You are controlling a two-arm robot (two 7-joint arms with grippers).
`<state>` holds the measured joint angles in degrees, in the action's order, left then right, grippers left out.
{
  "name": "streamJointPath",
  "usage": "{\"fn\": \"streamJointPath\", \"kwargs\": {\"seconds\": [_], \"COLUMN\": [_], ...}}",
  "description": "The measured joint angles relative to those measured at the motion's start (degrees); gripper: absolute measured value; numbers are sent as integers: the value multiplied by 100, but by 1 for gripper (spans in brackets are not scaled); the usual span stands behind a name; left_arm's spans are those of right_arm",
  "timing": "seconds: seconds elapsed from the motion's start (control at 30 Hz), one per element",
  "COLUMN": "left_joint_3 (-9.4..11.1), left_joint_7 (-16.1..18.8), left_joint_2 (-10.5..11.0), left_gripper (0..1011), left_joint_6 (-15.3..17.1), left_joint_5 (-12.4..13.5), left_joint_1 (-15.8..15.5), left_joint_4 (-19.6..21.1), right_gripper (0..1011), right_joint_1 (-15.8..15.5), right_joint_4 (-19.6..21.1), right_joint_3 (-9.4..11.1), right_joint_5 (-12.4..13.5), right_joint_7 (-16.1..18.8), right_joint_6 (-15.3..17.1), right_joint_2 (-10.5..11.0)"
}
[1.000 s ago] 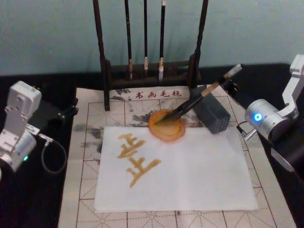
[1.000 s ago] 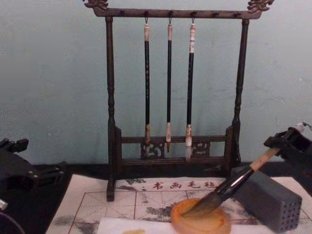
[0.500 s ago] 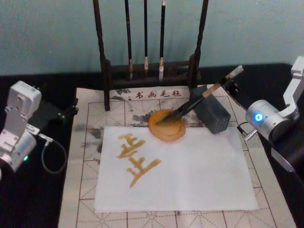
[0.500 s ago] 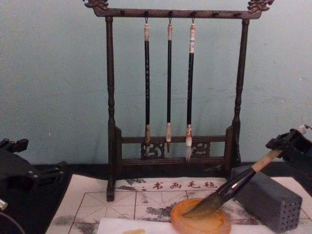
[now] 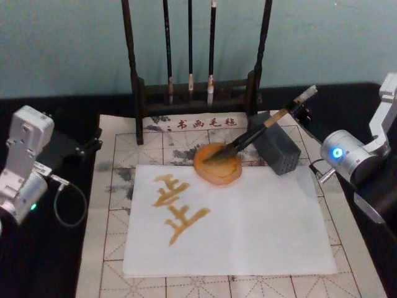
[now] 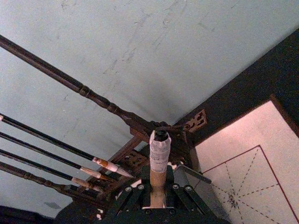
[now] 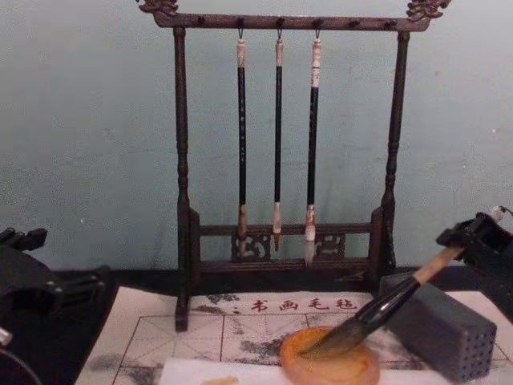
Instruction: Pick up the brush from the inkstone, write on the paper, then place the brush back to its original position.
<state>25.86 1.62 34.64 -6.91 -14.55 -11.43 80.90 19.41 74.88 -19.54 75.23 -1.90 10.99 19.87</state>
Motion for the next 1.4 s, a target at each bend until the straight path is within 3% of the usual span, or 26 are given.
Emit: {"fn": "streamJointPath", "kwargs": {"seconds": [0.33, 0.83, 1.2, 1.4], "left_joint_3": [0, 0, 0, 0], "left_joint_7": [0, 0, 0, 0], "left_joint_2": [0, 0, 0, 0], "left_gripper": [1001, 1001, 1001, 1001], "left_joint_6": [0, 0, 0, 0], "left_joint_5": [0, 0, 0, 0], "left_joint_1": [0, 0, 0, 0], "left_joint_4": [0, 0, 0, 0], "right_gripper": [191, 678, 981, 1002], "right_joint_1": [-5, -11, -12, -11], "right_joint_4": [1, 7, 7, 7], "right_joint_3": [14, 23, 26, 26], "right_joint_5": [-3, -10, -12, -12], "right_joint_7": [4, 7, 7, 6], "right_joint_6": [5, 11, 11, 11], "right_joint_2": [-9, -16, -16, -16]}}
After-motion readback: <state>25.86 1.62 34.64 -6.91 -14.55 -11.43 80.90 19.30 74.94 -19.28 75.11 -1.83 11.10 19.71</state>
